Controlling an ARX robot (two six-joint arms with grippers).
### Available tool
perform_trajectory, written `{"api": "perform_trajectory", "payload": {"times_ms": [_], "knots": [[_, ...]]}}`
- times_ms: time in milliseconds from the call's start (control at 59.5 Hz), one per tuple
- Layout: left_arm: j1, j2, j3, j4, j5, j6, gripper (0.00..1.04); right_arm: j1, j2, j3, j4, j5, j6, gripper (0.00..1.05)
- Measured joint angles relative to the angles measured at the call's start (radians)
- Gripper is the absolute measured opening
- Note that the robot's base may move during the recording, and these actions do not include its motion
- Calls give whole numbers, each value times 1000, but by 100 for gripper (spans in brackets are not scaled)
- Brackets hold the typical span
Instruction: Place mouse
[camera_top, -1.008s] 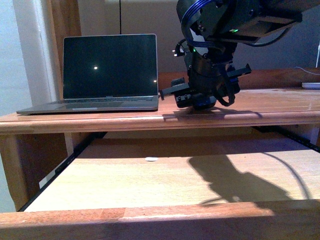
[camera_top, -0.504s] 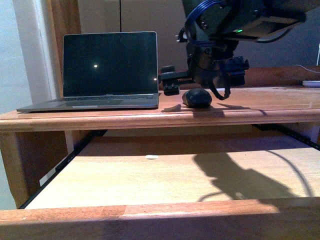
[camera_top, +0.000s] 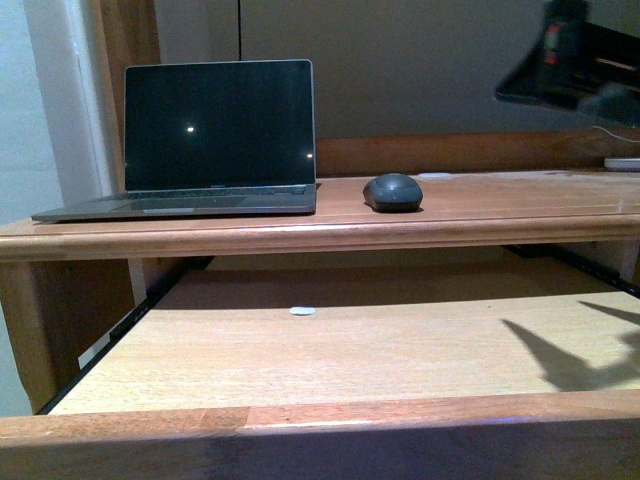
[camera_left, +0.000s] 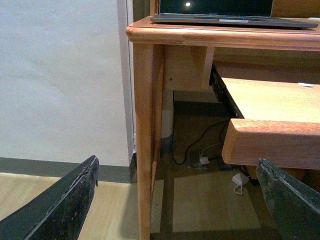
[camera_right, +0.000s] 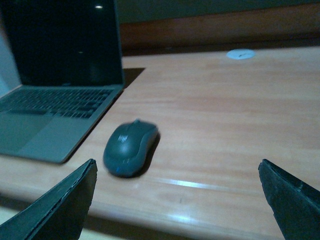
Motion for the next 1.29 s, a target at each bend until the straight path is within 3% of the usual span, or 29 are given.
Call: {"api": "perform_trajectory", "payload": {"times_ms": [118, 319, 689, 790, 890, 1293], "knots": [[0, 0, 0, 0, 0, 0, 97, -122, -167, -268, 45, -253, -24, 97], [0, 0, 0, 0, 0, 0, 97, -286, -333, -516, 15, -562, -100, 97], [0, 0, 0, 0, 0, 0, 97, -427, -387, -654, -177, -802, -327, 97], [0, 0, 0, 0, 0, 0, 97, -441, -383, -669, -229, -792, -405, 97], [0, 0, 0, 0, 0, 0, 97, -411, -366, -691, -172, -751, -415, 97], [0, 0, 0, 0, 0, 0, 97, -138, -147, -665, 209, -443, -231, 97]]}}
